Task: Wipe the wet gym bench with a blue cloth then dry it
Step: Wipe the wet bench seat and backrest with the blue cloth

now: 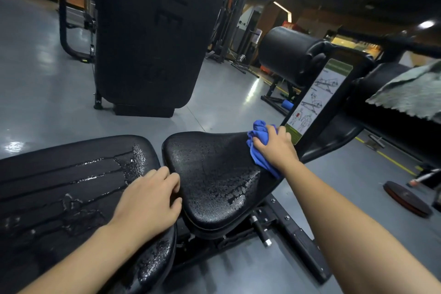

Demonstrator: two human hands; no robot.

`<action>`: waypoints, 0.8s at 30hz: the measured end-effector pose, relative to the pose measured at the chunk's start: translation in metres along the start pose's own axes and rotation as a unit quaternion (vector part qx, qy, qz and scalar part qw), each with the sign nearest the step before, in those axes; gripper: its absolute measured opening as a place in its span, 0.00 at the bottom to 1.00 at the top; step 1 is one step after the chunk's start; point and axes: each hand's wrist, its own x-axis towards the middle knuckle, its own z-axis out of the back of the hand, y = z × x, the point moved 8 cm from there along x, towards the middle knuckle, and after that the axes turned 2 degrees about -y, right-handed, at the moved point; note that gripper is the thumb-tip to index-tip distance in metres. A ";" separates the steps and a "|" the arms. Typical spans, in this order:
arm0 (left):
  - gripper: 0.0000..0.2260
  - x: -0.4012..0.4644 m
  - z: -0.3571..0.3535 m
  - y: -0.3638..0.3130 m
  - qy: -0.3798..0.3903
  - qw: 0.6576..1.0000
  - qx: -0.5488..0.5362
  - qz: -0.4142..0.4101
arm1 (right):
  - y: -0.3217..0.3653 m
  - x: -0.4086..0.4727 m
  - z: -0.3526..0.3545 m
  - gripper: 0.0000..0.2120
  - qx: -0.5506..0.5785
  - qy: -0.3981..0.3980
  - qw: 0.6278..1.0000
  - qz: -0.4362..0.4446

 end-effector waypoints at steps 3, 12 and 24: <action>0.10 -0.002 0.004 -0.001 0.005 1.000 -0.016 0.012 | 0.011 -0.024 0.002 0.28 0.008 -0.011 0.999 0.036; 0.16 -0.004 0.009 -0.004 0.032 0.995 -0.079 0.043 | 0.057 -0.083 -0.010 0.33 0.033 0.013 0.990 0.133; 0.19 0.004 0.002 0.010 0.051 0.990 -0.126 0.043 | 0.096 0.043 -0.049 0.26 -0.042 0.096 0.991 0.087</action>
